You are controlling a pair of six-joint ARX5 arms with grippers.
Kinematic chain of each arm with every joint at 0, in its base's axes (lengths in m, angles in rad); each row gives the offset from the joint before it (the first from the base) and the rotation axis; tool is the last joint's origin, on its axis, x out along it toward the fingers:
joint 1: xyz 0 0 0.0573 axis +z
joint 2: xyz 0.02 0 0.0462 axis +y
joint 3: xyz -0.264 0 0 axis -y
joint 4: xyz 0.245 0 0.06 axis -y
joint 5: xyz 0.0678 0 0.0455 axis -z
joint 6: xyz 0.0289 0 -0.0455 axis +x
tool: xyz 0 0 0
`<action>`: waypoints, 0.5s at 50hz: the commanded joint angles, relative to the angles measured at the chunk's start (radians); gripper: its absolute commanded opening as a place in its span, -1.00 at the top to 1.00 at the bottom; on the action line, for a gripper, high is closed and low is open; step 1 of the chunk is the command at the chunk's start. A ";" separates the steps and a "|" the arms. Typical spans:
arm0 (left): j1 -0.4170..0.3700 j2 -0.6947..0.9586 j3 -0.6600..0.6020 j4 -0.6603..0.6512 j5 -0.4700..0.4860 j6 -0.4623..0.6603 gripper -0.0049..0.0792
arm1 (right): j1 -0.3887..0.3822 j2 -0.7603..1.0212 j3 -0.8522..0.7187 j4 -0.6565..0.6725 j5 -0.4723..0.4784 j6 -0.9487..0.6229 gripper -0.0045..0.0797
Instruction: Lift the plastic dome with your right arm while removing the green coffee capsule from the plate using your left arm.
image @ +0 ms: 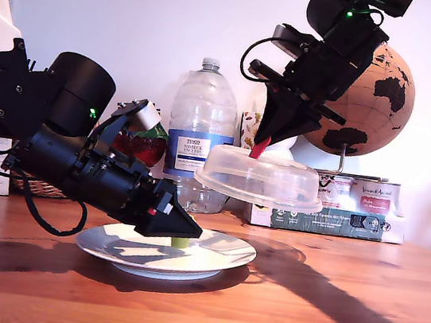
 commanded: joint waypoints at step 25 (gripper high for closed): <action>0.261 -0.024 0.001 0.011 -0.010 -0.011 0.38 | 0.026 -0.024 0.005 0.008 -0.009 -0.002 0.92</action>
